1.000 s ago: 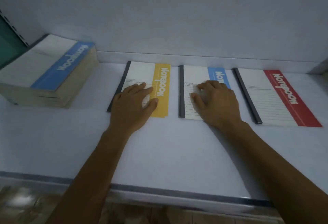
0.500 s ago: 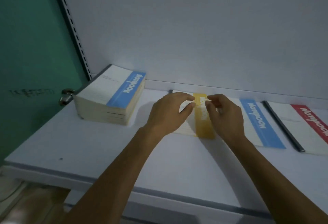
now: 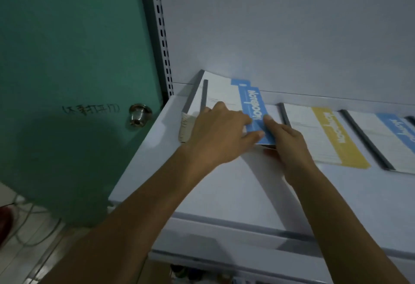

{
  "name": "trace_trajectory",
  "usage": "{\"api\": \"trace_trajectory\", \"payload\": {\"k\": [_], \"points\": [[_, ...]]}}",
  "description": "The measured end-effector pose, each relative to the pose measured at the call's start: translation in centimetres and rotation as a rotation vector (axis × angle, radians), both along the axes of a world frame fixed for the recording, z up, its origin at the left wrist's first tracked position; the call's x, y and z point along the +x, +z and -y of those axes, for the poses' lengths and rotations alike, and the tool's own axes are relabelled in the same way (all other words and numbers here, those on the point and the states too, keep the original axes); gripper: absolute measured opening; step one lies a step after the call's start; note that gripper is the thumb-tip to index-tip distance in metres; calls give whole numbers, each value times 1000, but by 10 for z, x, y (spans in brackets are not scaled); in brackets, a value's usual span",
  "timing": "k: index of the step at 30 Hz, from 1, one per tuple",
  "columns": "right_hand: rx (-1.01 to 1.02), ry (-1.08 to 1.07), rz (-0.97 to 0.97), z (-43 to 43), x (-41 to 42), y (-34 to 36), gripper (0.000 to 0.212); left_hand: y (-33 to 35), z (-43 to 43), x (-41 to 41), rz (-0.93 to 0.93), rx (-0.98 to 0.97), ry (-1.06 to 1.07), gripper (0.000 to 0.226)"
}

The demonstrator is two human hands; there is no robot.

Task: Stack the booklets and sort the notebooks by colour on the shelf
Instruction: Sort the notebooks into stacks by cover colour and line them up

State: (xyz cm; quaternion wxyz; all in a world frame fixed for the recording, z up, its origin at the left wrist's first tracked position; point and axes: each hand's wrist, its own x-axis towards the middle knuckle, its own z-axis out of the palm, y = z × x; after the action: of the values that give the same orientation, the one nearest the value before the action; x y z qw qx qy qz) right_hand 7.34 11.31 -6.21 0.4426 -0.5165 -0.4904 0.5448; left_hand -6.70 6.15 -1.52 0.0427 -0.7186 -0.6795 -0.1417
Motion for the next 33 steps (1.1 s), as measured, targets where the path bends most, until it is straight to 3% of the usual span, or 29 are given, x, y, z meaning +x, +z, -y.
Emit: {"api": "trace_trajectory", "payload": {"k": [6,9,12,16,19,23,30,33], "points": [[-104,-40,-21,17,9,7,11,1,-6,-44,336,112,38,40],[-135,-83,-65,27,5,7,8,-1,-17,-67,394,215,146,42],[-137,-114,-109,31,2,9,8,-9,-24,-83,351,115,262,49],[-91,-45,-15,34,-3,15,12,-19,-25,-91,595,-143,317,60],[-66,-104,-6,34,-1,18,8,-18,-23,-90,555,-155,300,57],[-30,-206,-50,34,10,21,17,-13,-21,-90,496,-152,285,47],[-13,-286,-199,37,10,20,20,-8,-7,-95,295,152,293,32],[-10,-276,-227,38,8,20,20,-13,-10,-91,353,141,373,29]]}}
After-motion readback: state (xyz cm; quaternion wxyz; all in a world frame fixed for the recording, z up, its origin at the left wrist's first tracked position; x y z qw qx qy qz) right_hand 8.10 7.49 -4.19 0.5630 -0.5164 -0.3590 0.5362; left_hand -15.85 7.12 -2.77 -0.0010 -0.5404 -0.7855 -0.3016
